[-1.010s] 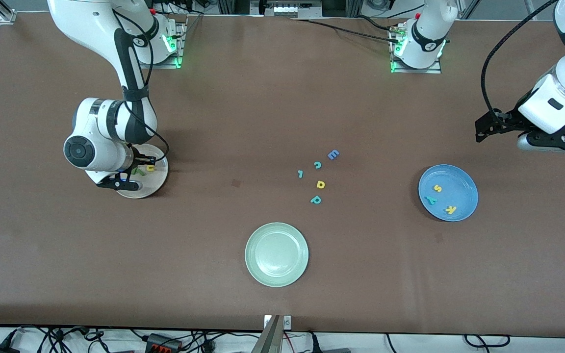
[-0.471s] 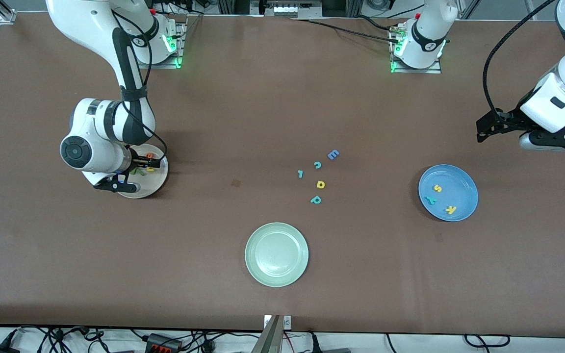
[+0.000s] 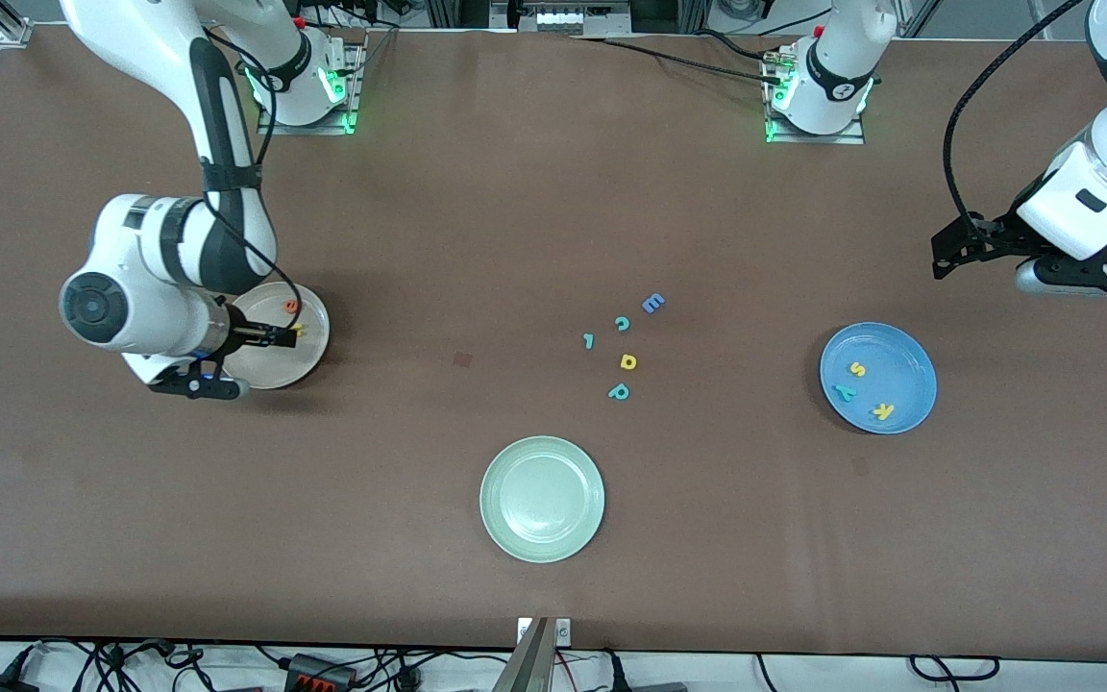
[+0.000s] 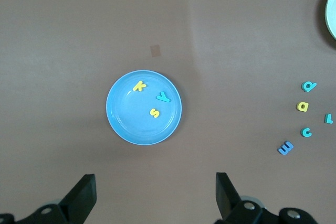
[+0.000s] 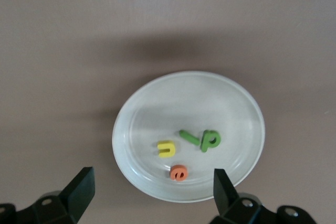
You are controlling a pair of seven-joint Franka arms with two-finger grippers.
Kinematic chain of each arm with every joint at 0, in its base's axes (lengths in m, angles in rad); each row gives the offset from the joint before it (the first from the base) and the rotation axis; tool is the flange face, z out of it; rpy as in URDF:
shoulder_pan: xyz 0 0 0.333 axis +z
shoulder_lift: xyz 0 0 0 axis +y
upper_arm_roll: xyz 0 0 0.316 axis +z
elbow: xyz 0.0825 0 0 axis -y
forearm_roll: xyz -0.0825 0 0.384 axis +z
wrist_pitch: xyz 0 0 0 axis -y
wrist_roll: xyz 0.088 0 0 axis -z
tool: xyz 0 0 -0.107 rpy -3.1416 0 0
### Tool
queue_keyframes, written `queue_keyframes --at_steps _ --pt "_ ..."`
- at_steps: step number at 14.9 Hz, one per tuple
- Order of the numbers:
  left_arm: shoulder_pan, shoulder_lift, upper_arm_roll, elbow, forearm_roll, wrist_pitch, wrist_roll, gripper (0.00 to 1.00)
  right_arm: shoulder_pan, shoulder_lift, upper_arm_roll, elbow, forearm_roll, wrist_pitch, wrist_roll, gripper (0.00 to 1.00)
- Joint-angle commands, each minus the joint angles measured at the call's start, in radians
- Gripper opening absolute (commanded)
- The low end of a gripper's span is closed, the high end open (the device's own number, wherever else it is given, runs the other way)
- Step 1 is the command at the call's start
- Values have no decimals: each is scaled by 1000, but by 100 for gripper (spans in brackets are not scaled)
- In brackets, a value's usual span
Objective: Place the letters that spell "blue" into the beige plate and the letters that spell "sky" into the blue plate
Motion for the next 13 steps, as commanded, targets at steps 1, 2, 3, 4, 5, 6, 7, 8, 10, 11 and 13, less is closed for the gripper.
queue_keyframes --at_steps 1,2,3,4,5,6,7,8,10,11,13 --pt "2 11 -2 30 -27 -21 19 100 -23 -1 4 93 20 -42 -10 100" --pt "2 11 -2 30 -27 -21 18 100 -23 -1 6 105 20 -39 -10 100" --pt "2 11 -2 31 -27 -21 18 100 -32 -4 9 116 22 -36 -9 100" --pt "2 11 -2 30 -27 -21 18 100 -45 -12 21 139 16 -39 -1 100" --pt "2 11 -2 30 -27 -21 18 100 -80 -18 71 188 2 -51 9 100" --pt "2 11 -2 30 -27 -21 18 100 -138 -29 130 231 -21 -83 14 100" --pt "2 11 -2 31 -27 -21 18 100 -189 -35 191 281 -68 -112 17 100" --pt "1 11 -2 31 -27 -21 18 100 -233 -46 251 324 -136 -129 23 100" --pt "2 11 -2 30 -27 -21 18 100 -336 -110 355 334 -203 -137 29 100" --pt "2 11 -2 31 -27 -21 18 100 -402 -142 413 335 -230 -146 29 100" --pt "2 11 -2 30 -27 -21 18 100 -579 -203 580 337 -297 -171 26 100"
